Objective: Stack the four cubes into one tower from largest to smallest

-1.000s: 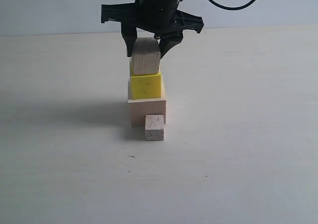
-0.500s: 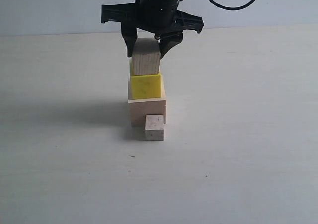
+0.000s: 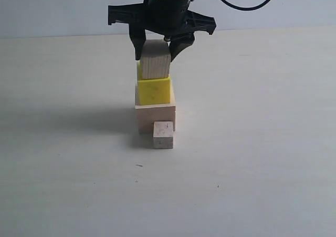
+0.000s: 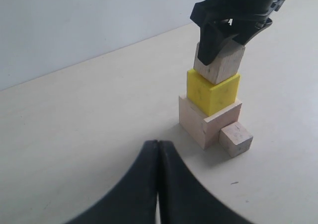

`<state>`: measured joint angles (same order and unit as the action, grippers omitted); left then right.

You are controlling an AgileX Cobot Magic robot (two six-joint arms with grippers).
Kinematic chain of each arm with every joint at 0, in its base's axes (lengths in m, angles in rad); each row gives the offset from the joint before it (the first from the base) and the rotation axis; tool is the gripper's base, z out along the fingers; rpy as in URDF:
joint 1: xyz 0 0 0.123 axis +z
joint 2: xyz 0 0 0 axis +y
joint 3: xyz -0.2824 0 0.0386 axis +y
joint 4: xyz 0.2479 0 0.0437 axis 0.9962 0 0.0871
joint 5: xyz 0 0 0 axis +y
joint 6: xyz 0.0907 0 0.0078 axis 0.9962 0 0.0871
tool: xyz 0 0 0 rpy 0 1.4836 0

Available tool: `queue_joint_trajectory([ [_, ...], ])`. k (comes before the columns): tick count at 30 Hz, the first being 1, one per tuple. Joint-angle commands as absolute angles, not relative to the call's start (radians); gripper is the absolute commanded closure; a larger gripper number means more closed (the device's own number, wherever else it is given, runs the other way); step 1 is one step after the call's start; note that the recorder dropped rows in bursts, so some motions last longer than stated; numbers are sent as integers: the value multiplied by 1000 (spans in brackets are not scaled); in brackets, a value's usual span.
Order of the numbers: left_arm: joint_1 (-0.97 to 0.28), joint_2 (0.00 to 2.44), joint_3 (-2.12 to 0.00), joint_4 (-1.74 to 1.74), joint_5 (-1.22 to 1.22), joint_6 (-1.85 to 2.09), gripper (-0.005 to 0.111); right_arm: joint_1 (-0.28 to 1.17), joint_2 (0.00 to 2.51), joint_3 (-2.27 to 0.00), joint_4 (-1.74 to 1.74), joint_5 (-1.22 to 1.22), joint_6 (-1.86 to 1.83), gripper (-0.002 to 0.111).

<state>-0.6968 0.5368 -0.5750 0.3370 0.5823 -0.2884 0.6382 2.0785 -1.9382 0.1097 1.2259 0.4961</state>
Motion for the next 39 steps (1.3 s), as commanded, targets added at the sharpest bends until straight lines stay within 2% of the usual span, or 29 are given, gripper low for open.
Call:
queue_joint_trajectory([
  [1,-697,532,-570,343,571,-295,107,640,2073,-1944,108,1221,497,50],
  [26,-697,532,-570,343,571,-295,107,640,2073,-1944,135,1221,498,49],
  [32,-697,532,-570,343,571,-295,107,640,2073,-1944,104,1221,500,43],
  [39,-697,532,-570,343,571,-295,107,640,2073,-1944,127,1221,500,42],
])
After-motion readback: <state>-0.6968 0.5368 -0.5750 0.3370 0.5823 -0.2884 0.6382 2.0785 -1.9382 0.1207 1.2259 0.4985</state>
